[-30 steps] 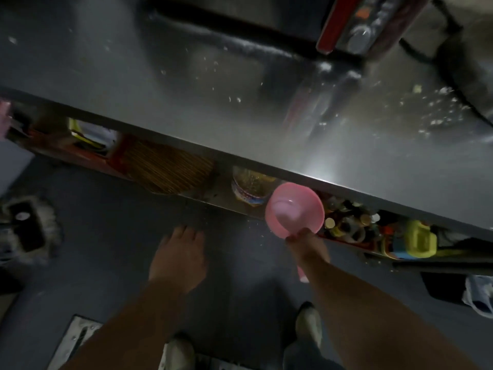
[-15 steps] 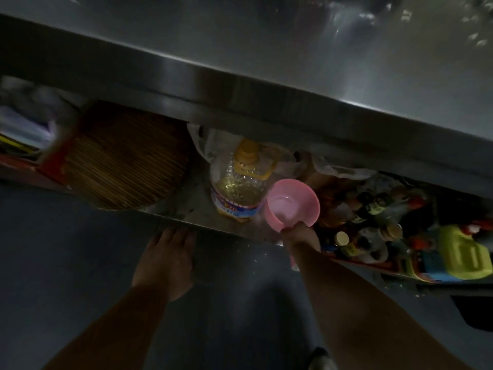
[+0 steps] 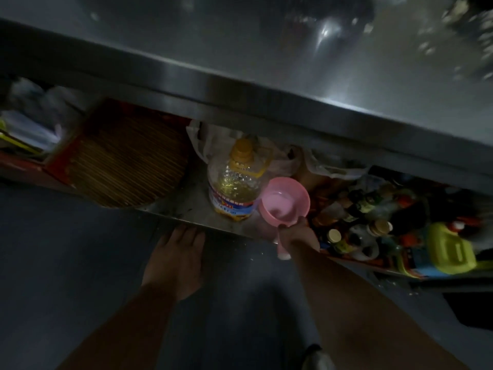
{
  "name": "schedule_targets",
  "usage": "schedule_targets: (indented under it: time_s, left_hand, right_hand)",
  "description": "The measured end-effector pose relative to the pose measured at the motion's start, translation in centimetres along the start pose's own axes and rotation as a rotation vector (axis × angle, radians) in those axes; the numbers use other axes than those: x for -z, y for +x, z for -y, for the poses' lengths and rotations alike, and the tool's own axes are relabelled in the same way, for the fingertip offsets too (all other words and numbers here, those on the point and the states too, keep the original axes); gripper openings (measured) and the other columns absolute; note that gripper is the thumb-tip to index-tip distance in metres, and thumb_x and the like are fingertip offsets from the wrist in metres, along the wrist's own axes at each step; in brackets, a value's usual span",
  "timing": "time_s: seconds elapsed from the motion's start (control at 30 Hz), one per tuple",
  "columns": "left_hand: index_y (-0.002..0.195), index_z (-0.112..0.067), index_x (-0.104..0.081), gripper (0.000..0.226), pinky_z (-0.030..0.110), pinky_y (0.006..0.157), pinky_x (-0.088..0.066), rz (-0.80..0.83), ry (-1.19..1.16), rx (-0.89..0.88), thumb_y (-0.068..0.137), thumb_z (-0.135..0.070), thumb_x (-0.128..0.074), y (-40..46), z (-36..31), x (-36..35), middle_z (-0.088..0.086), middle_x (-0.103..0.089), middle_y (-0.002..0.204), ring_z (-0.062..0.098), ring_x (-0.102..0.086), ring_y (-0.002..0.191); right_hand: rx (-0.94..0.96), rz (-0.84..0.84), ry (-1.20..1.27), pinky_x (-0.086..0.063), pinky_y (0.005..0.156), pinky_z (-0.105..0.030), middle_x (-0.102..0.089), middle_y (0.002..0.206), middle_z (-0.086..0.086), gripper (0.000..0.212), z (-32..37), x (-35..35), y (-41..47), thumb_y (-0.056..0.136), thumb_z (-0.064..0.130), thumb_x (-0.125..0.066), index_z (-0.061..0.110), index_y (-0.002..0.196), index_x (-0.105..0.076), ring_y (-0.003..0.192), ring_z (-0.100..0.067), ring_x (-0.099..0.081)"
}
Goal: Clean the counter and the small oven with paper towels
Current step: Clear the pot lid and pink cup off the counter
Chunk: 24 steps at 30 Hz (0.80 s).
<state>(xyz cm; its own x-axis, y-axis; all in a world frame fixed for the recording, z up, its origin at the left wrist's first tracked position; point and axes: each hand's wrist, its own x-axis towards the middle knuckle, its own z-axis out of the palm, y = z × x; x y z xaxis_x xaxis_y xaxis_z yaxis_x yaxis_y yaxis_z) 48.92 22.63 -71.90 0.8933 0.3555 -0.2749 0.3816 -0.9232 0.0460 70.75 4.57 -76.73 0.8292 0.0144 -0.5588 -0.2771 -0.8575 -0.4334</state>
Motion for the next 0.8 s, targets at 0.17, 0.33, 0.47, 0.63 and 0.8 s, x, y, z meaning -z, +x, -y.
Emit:
schedule_targets:
  time_s: [0.17,0.33,0.47,0.63,0.8]
  left_hand:
    - [0.146,-0.016,-0.046,0.064,0.047,0.108,-0.035,0.059,-0.032,-0.046,0.086,-0.039,-0.042,-6.2,-3.0,9.4,0.007,-0.047,0.148,0.029,-0.037,0.139]
    - [0.149,-0.018,-0.034,0.059,0.043,0.109,-0.031,0.119,0.006,-0.157,0.095,-0.040,-0.042,-12.1,-6.7,22.8,0.004,-0.039,0.150,0.025,-0.034,0.136]
    - [0.143,-0.022,-0.038,0.052,0.043,0.107,-0.036,0.078,0.035,-0.226,0.093,-0.034,-0.048,-13.3,-7.9,34.5,0.004,-0.047,0.143,0.025,-0.042,0.129]
    - [0.128,-0.021,-0.049,0.040,0.039,0.095,-0.045,0.019,0.053,-0.285,0.091,-0.039,-0.051,-12.8,-9.4,48.9,0.005,-0.057,0.126,0.023,-0.051,0.112]
    - [0.129,-0.020,-0.048,0.041,0.041,0.093,-0.046,-0.200,0.135,-0.351,0.092,-0.036,-0.048,-11.8,-13.7,58.1,0.004,-0.056,0.126,0.025,-0.051,0.113]
  right_hand:
    - [0.014,-0.021,-0.291,-0.047,0.092,-0.039,-0.061,0.130,-0.010,0.066,0.7,7.6,-10.5,0.088,0.055,-0.051,0.018,0.141,-0.039,0.117,-0.032,-0.059]
    - [0.017,0.121,-0.417,-0.048,0.080,-0.030,-0.064,0.121,-0.004,0.055,2.2,15.8,-23.6,0.088,0.050,-0.055,0.022,0.134,-0.046,0.110,-0.026,-0.063]
    - [0.105,0.206,-0.492,-0.049,0.079,-0.031,-0.065,0.109,-0.002,0.039,5.5,22.8,-31.1,0.087,0.043,-0.059,0.021,0.119,-0.060,0.101,-0.022,-0.063]
    - [0.322,0.191,-0.608,-0.051,0.084,-0.034,-0.065,0.120,-0.004,0.039,12.1,33.0,-35.7,0.081,0.040,-0.059,0.026,0.117,-0.064,0.105,-0.026,-0.062]
    - [0.387,-0.015,-0.499,-0.048,0.092,-0.035,-0.059,0.127,-0.006,0.051,16.2,45.3,-36.1,0.085,0.044,-0.056,0.021,0.130,-0.055,0.114,-0.028,-0.057]
